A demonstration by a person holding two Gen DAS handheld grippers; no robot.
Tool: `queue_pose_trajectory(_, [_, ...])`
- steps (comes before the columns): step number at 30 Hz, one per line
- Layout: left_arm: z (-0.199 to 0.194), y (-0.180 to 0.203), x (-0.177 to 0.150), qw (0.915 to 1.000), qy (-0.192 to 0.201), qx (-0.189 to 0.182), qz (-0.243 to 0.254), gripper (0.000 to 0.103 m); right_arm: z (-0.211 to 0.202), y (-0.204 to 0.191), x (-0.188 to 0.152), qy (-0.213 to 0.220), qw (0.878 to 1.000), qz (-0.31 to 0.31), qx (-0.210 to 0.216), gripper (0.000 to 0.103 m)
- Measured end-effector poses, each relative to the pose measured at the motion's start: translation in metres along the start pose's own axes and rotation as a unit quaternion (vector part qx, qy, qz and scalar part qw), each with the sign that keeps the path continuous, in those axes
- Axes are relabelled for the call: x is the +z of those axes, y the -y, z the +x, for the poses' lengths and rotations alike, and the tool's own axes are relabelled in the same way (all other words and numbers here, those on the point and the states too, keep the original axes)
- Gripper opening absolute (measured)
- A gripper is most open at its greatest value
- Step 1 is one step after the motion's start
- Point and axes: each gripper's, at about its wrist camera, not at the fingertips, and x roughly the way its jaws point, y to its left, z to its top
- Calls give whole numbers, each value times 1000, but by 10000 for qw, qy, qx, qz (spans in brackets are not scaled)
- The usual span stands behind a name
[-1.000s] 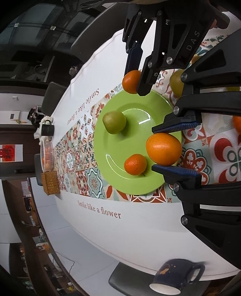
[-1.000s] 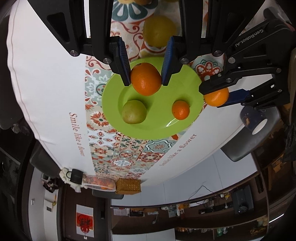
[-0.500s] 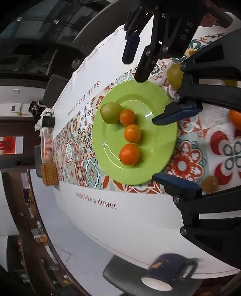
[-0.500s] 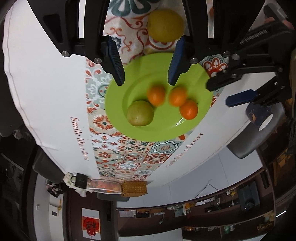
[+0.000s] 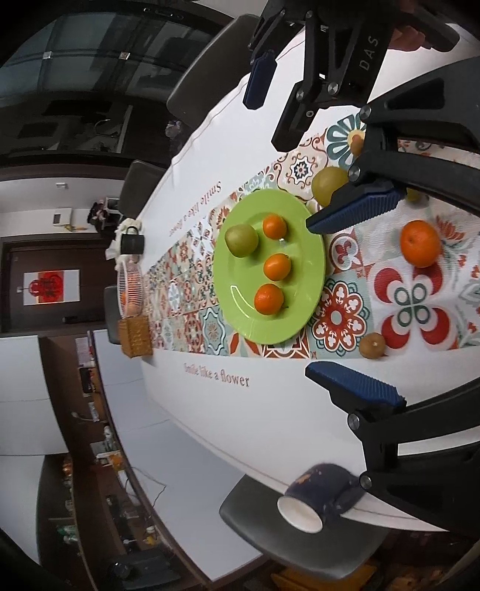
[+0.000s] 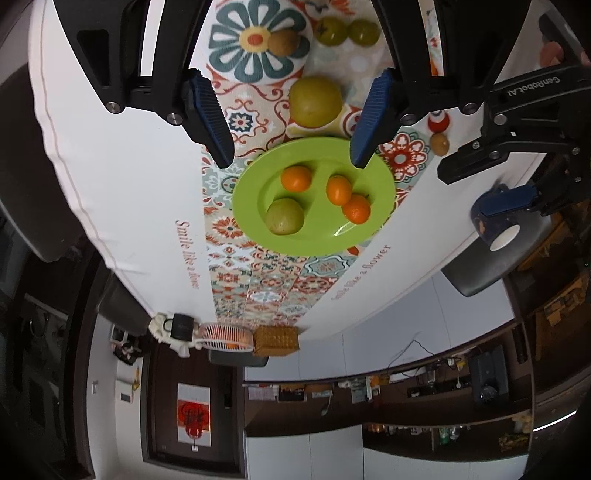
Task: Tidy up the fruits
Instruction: 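Withdraw both tools from the plate toward the remaining fruits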
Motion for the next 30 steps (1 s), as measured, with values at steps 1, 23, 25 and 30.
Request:
queue_pose_trajectory(1, [-5,0,-1,10000,42,16,12,74,-5,-1,-1,36,10000,2,-10,71])
queue_pose_trajectory(23, [-61,2,-66,9994,277,67,200,86,-63,-28,-45,167,9997,-143,-123,71])
queue_pose_trajectory(25, [-64,4,-72,9991,337,37,258,86,-66,-30,-51,168,9997,-165,-119,71])
queue_pose_trajectory(30, [-67,9,-84,9973,495,34,546,86,-70,-35,-64,149,9997,-172,-92,71])
